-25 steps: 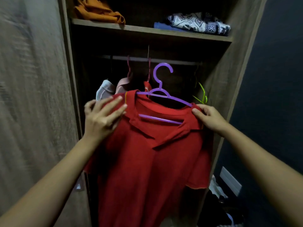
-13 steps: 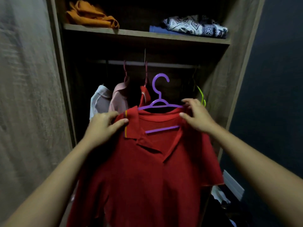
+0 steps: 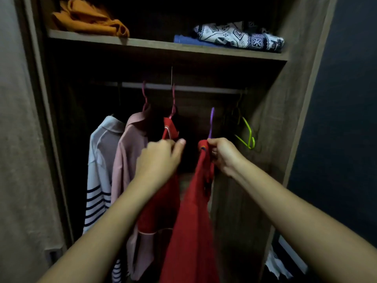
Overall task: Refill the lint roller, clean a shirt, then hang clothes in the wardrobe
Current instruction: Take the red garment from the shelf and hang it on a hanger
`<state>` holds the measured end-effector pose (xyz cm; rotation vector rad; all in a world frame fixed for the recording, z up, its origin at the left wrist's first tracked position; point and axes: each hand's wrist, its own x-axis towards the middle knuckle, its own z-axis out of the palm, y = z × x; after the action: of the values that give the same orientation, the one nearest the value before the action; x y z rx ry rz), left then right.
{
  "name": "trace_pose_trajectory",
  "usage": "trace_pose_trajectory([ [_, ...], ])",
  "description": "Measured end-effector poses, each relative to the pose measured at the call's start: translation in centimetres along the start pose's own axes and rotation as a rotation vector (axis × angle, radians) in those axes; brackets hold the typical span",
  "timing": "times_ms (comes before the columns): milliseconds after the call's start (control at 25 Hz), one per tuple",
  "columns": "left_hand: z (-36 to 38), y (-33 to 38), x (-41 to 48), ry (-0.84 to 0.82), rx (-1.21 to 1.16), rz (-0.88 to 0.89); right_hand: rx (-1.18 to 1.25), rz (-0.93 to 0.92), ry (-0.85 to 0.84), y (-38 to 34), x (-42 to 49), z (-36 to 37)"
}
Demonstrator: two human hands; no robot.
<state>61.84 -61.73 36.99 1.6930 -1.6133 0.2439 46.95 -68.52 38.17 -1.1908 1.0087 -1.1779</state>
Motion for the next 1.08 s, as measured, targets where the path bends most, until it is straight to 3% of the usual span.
trace_pose_trajectory([
  [80,1.0,-1.2,3.9,0.117,-0.03,-0.047,-0.057,-0.051,0.027,-0.6,1.5,-0.9],
  [280,6.0,-2.6,10.5,-0.086,-0.049,-0.202,-0.368,-0.189,0.089,-1.7,5.1,0.0],
  [560,8.8,-4.9,11.8,0.044,0.076,-0.123,-0.443,-0.316,0.046,-5.1,11.2,2.4],
  [960,6.6,-5.0,11.5,-0.007,0.07,-0.067,-0.535,-0.272,0.11,-4.6,17.3,2.3],
  [1080,6.2,-4.9,11.5,-0.038,0.085,-0.063,-0.674,-0.296,0.135,-4.7,17.1,1.4],
])
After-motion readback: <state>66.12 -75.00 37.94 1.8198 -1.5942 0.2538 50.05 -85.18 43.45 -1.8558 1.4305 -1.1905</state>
